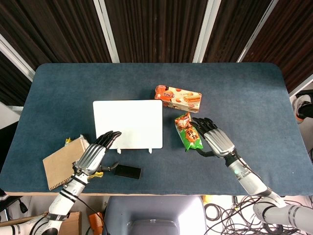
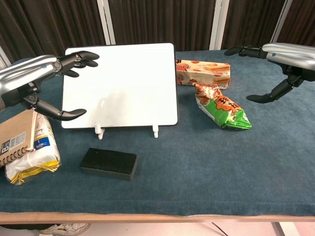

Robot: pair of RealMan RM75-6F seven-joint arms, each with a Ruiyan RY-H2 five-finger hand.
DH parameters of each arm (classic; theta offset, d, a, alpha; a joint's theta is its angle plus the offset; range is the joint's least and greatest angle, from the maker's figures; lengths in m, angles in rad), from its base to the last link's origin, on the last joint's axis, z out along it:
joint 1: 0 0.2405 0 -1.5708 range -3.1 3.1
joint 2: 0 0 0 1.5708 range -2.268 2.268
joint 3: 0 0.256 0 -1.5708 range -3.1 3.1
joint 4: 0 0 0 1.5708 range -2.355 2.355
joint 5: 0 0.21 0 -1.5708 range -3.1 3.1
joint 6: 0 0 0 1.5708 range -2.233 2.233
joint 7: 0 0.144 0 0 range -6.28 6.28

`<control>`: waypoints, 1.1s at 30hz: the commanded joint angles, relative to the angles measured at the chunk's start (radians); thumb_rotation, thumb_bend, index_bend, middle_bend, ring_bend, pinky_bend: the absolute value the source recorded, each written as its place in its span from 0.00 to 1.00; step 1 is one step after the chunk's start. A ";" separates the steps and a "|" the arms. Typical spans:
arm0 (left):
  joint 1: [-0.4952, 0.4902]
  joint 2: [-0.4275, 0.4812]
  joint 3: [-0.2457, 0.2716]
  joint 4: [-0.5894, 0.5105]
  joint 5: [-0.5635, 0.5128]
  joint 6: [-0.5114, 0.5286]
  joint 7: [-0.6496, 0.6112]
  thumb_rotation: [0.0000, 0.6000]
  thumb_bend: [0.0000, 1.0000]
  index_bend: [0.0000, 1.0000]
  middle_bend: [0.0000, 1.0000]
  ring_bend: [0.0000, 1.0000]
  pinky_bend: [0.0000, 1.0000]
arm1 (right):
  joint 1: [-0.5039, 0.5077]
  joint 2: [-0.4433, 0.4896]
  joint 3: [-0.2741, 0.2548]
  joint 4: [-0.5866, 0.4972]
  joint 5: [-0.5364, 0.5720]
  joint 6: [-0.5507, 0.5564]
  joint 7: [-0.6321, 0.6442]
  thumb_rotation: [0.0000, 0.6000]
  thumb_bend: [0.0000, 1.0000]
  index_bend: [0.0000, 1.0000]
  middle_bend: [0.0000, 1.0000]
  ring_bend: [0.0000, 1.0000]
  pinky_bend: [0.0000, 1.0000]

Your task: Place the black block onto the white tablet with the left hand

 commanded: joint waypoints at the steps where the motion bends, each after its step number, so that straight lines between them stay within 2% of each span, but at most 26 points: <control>1: 0.004 0.000 0.001 -0.003 -0.004 0.001 0.007 1.00 0.31 0.00 0.07 0.02 0.13 | 0.000 0.002 -0.007 0.001 0.003 0.003 -0.007 1.00 0.24 0.00 0.00 0.00 0.00; 4: 0.031 0.039 0.042 -0.007 0.023 0.010 0.007 1.00 0.31 0.00 0.07 0.02 0.13 | -0.037 0.018 -0.033 0.033 -0.012 0.059 -0.012 1.00 0.24 0.00 0.00 0.00 0.00; 8: 0.066 0.093 0.117 -0.035 0.113 0.039 0.053 1.00 0.31 0.00 0.10 0.02 0.12 | -0.105 0.073 -0.076 0.037 -0.046 0.157 0.009 1.00 0.24 0.00 0.00 0.00 0.00; 12: 0.105 0.123 0.186 -0.085 0.164 0.056 0.162 1.00 0.31 0.00 0.14 0.03 0.10 | -0.187 0.151 -0.138 0.019 -0.066 0.230 -0.020 1.00 0.24 0.00 0.00 0.00 0.00; 16: 0.119 0.085 0.220 -0.056 0.171 0.027 0.363 1.00 0.31 0.00 0.13 0.02 0.07 | -0.289 0.203 -0.205 0.002 -0.063 0.302 -0.046 1.00 0.24 0.00 0.00 0.00 0.00; 19: 0.117 0.043 0.205 -0.032 0.134 0.003 0.482 1.00 0.32 0.00 0.08 0.00 0.00 | -0.341 0.206 -0.237 0.022 -0.067 0.340 -0.024 1.00 0.24 0.00 0.00 0.00 0.00; 23: 0.109 -0.033 0.167 0.014 0.077 -0.019 0.574 1.00 0.34 0.00 0.08 0.00 0.00 | -0.373 0.191 -0.257 0.079 -0.072 0.348 0.022 1.00 0.24 0.00 0.00 0.00 0.00; 27: 0.093 -0.067 0.161 0.028 0.014 -0.075 0.630 1.00 0.34 0.00 0.08 0.00 0.00 | -0.376 0.180 -0.254 0.109 -0.072 0.340 0.060 1.00 0.24 0.00 0.00 0.00 0.00; 33: 0.086 -0.113 0.141 0.055 -0.010 -0.071 0.660 1.00 0.34 0.00 0.10 0.00 0.00 | -0.367 0.178 -0.248 0.132 -0.066 0.305 0.076 1.00 0.24 0.00 0.00 0.00 0.00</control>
